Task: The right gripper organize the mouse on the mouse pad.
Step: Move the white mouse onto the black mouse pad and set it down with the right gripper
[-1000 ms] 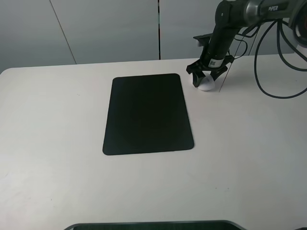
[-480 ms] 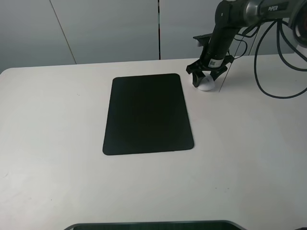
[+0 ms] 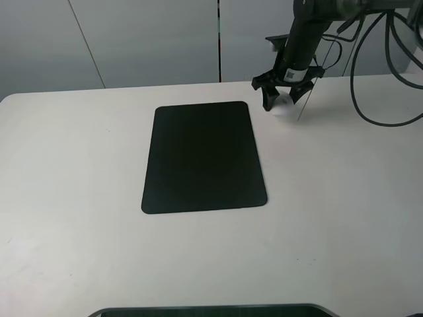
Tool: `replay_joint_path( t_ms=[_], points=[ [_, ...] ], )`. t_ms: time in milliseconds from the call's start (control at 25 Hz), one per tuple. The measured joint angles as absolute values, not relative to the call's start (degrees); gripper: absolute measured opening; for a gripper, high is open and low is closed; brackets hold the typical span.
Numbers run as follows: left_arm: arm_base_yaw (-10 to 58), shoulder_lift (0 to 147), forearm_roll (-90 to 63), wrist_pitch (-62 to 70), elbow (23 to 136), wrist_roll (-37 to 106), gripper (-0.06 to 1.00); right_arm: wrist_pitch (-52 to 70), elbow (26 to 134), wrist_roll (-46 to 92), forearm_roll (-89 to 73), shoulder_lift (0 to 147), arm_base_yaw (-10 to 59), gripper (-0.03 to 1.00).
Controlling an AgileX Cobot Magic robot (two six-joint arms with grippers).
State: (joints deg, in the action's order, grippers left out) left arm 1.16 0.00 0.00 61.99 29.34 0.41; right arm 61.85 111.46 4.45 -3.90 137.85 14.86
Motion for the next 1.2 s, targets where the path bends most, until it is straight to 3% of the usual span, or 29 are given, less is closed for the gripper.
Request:
replay_joint_path(
  t_ms=[720,1200],
  points=[
    [1.16,0.0,0.0,61.99,29.34,0.41,0.75,67.3,111.57,-20.31,0.4,136.33,35.94,0.47],
    [1.16,0.0,0.0,61.99,29.34,0.41,0.75,64.07,111.57,-36.25,6.27,136.33,42.28,0.47]
  ],
)
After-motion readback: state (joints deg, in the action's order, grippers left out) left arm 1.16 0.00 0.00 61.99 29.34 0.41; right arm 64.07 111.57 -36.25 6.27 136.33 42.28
